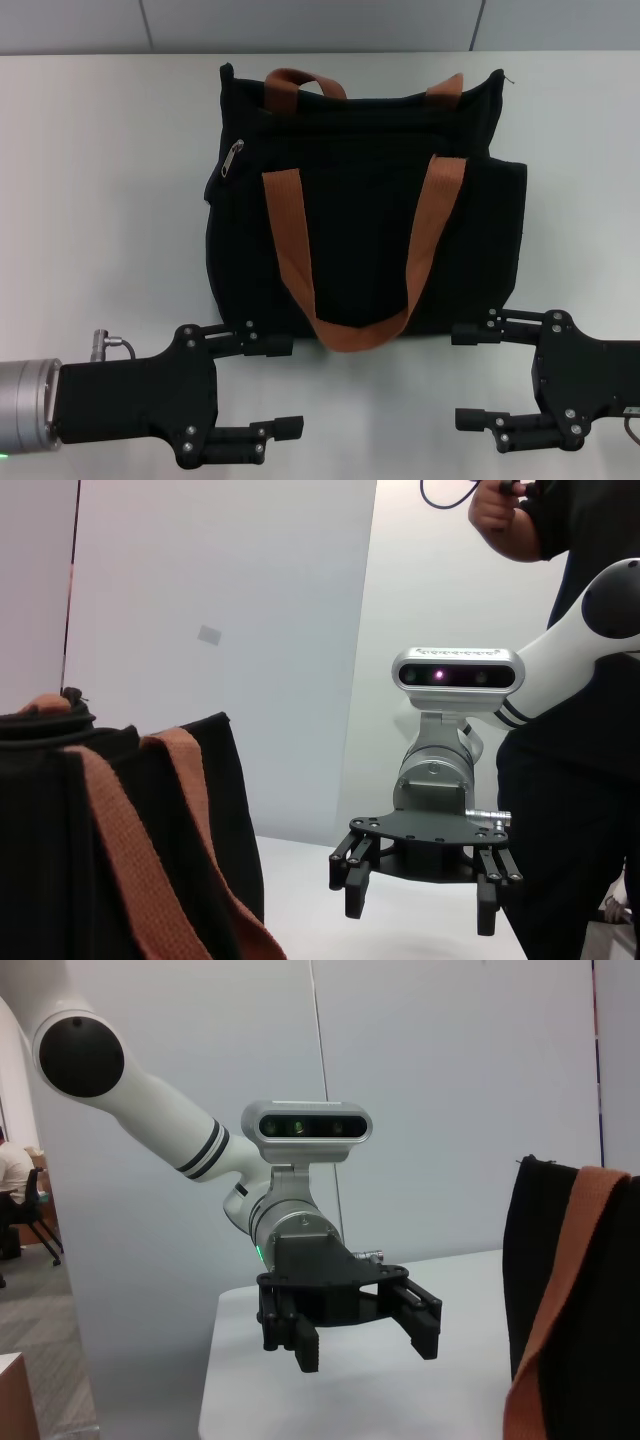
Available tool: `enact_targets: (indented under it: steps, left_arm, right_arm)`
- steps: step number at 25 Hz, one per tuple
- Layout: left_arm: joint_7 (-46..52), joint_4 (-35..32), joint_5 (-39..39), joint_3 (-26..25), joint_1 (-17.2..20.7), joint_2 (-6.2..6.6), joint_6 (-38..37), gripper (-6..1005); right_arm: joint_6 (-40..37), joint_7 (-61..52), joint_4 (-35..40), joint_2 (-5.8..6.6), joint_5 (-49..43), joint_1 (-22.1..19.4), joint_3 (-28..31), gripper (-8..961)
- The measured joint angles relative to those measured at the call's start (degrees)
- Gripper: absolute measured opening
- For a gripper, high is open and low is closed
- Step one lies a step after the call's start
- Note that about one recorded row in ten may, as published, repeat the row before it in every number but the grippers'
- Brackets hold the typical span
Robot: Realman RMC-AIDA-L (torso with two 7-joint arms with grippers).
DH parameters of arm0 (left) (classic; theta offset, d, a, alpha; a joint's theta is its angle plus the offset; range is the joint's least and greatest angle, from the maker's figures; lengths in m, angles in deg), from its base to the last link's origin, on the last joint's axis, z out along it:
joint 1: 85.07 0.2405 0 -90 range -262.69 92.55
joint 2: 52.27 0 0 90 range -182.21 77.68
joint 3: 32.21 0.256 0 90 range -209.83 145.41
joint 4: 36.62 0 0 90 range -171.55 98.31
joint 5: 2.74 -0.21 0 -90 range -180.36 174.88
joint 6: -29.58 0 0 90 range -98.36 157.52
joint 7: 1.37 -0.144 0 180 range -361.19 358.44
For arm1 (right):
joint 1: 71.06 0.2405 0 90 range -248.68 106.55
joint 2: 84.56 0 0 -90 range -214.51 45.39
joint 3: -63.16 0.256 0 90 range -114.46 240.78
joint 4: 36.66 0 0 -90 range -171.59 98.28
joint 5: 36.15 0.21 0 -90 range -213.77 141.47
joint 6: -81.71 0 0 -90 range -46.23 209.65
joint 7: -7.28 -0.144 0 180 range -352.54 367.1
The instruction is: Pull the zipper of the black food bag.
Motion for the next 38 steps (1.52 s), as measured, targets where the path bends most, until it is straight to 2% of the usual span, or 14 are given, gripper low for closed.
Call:
enact_targets:
  steps: [13,20,24,28,32,34,37,38]
  left_arm:
    - [0.02,0.00,0.00,-0.09,-0.03,0.06,0.27,736]
    - [0.01,0.00,0.42,-1.33,-0.20,-0.01,-1.89,733]
    - [-0.30,0.01,0.47,-6.36,-0.47,-0.39,-7.30,731]
    - [-0.74,0.01,0.67,-16.13,-0.89,-1.27,-12.25,729]
    - [-0.23,0.42,2.26,-27.17,-1.00,-1.74,-12.24,727]
    - [0.41,0.48,2.55,-31.65,-0.98,-1.59,-10.07,727]
    - [0.69,0.41,2.48,-33.32,-1.02,-1.02,-7.76,725]
    - [1.01,0.10,0.74,-33.55,-1.79,0.58,-2.55,725]
  right_arm:
    - [-0.02,-0.39,-0.04,0.00,0.23,0.10,0.07,758]
    - [-0.03,-0.42,-0.04,-0.01,0.27,-0.12,0.34,758]
    - [-0.02,-0.42,-0.04,-0.01,0.36,-0.28,0.46,758]
    - [-0.02,-0.43,-0.04,-0.01,0.37,-0.31,0.55,758]
    - [-0.37,-0.47,-0.04,0.07,0.38,-0.32,0.62,758]
    - [-0.56,-0.50,-0.04,0.09,0.41,-0.34,0.63,758]
    - [-0.59,-0.51,-0.04,0.09,0.43,-0.41,0.62,758]
    - [-0.60,-0.51,-0.04,0.09,0.44,-0.41,0.62,758]
